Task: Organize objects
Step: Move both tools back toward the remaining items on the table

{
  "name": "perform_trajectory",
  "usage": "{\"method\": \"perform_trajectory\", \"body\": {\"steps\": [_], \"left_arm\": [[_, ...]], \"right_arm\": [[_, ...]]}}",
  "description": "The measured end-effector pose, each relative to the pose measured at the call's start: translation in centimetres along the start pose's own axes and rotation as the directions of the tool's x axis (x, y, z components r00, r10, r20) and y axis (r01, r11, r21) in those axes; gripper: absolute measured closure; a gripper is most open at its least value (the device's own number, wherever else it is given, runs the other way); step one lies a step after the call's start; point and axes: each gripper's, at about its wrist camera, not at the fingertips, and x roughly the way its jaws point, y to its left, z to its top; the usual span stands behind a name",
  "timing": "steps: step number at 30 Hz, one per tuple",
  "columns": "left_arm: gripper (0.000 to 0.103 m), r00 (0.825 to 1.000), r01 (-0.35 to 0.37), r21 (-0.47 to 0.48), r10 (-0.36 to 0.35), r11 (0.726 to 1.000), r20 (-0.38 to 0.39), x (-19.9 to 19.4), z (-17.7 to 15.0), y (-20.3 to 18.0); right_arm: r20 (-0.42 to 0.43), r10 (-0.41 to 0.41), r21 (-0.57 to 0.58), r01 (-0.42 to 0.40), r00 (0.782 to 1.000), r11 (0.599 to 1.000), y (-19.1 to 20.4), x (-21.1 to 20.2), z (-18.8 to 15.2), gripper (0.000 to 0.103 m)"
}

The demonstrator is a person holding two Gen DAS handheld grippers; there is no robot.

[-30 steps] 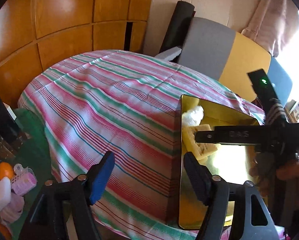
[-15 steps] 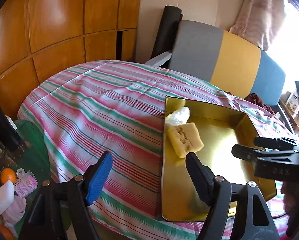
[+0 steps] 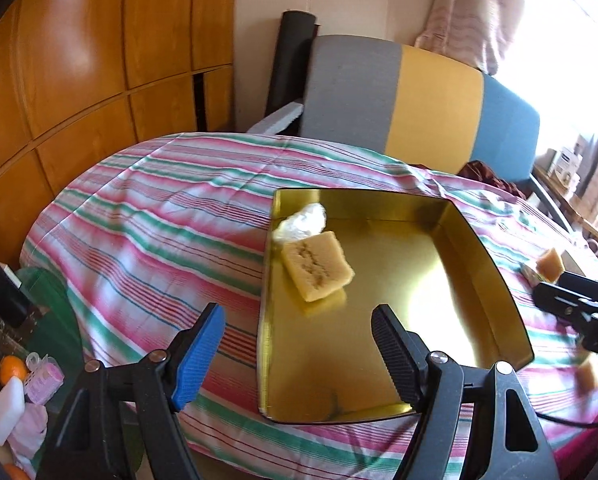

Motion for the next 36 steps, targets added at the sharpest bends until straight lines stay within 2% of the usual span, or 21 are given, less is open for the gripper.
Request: {"method": "perform_trajectory", "body": {"steps": [7, 15, 17, 20, 24, 30, 32, 36], "left_arm": [[0.027, 0.999, 0.04, 0.063, -0.039, 0.997, -0.006, 0.3, 0.1, -2.9], [0.027, 0.994, 0.11, 0.151, -0.108, 0.982, -0.021, 0.8, 0.1, -6.8], [0.027, 0.992, 0.13, 0.179, -0.127, 0.975, -0.026, 0.9, 0.2, -7.9], [0.027, 0.986, 0.168, 0.221, -0.165, 0.961, -0.032, 1.1, 0.3, -10.0], [0.027, 0.972, 0.233, 0.279, -0.23, 0.932, -0.042, 1.2, 0.7, -13.2], [0.027, 0.938, 0.342, 0.372, -0.335, 0.863, -0.085, 1.0, 0.5, -18.6], [0.027, 0.925, 0.375, 0.407, -0.364, 0.833, -0.106, 1.1, 0.3, -20.6], [0.027, 0.91, 0.412, 0.439, -0.381, 0.798, -0.162, 1.9, -0.4, -23.7]], "right_arm": [[0.04, -0.08, 0.121, 0.075, 0.996, 0.99, -5.8, -2.9, -2.4, 0.022], [0.061, -0.183, 0.227, 0.165, 0.981, 0.96, -11.7, -6.7, -5.5, 0.022], [0.051, -0.189, 0.226, 0.173, 0.981, 0.959, -12.7, -7.5, -6.3, 0.022], [0.002, -0.146, 0.201, 0.143, 0.989, 0.969, -13.6, -8.5, -7.8, 0.022], [-0.047, -0.197, 0.215, 0.202, 0.979, 0.956, -15.1, -9.9, -10.2, 0.022], [-0.089, -0.348, 0.373, 0.355, 0.933, 0.857, -20.3, -11.4, -12.8, 0.022], [-0.095, -0.353, 0.409, 0.36, 0.931, 0.839, -21.4, -11.3, -13.4, 0.022], [-0.117, -0.321, 0.421, 0.339, 0.94, 0.841, -22.2, -10.3, -14.1, 0.022]]}}
